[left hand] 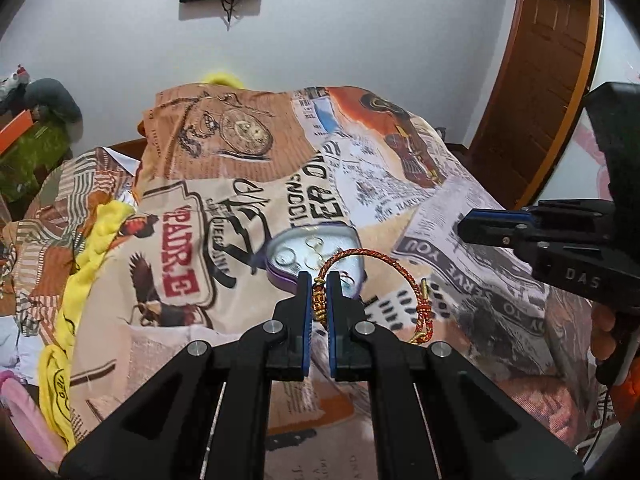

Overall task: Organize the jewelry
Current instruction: 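Carry the bracelet and ring over the heart tin and open both tools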

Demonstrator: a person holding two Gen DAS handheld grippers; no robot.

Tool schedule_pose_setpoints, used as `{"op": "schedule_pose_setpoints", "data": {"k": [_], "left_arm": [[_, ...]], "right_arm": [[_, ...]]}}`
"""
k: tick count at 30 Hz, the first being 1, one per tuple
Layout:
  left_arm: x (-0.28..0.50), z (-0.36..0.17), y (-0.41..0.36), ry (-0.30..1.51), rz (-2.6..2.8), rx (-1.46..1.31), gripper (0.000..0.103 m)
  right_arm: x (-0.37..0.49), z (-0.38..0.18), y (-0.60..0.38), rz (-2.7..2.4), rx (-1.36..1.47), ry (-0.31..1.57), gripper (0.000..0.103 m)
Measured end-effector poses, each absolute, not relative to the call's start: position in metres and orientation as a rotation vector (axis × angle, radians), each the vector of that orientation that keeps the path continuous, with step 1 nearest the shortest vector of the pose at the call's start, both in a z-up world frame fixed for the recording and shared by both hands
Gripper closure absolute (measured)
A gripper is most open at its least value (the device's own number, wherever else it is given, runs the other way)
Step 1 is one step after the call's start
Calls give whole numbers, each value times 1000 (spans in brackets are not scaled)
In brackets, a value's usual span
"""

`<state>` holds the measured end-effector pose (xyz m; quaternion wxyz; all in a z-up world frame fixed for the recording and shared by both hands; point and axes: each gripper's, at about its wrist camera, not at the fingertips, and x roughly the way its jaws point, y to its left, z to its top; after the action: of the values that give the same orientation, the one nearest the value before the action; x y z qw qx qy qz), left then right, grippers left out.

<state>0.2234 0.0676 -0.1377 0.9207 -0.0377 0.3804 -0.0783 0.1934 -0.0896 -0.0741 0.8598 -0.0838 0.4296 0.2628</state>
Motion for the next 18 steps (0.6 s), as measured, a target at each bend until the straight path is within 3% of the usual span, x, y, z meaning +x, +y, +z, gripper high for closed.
{"op": "schedule_pose_setpoints", "data": {"k": [18], "left_arm": [[286, -171, 93, 824, -101, -127, 98]], "right_arm": [[227, -104, -42, 620, -185, 976, 93]]}}
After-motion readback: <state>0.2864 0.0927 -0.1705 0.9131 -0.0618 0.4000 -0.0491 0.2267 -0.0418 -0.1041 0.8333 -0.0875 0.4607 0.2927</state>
